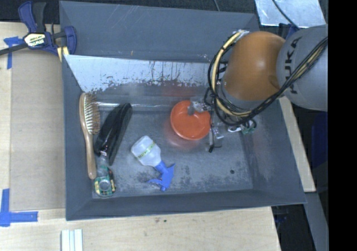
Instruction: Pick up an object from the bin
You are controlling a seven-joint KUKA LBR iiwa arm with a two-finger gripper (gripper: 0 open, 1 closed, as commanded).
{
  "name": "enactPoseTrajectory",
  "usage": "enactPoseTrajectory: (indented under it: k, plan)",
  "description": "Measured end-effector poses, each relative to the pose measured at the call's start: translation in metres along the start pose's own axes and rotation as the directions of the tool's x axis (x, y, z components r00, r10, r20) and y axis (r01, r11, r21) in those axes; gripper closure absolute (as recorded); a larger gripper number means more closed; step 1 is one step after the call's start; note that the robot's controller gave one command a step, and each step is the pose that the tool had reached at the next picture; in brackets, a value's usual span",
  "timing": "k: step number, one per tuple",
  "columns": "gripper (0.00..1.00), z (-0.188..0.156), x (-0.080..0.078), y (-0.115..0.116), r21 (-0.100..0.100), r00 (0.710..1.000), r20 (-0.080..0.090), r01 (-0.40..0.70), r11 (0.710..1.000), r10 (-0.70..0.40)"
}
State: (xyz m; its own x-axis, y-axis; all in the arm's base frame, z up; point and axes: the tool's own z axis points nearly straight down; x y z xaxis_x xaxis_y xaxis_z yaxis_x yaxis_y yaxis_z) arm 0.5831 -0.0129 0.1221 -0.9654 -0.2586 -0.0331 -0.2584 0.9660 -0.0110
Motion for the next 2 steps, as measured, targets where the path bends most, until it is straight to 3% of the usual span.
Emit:
enactPoseTrajectory:
  k: [1, 2]
  plan:
    - [1.0, 0.0503, -0.0042, 0.0724, 0.003, 0.928, 0.006, 0.371, 0.928, -0.371]
    - [1.0, 0.0503, -0.0042, 0.0724, 0.002, 0.929, 0.006, 0.371, 0.929, -0.371]
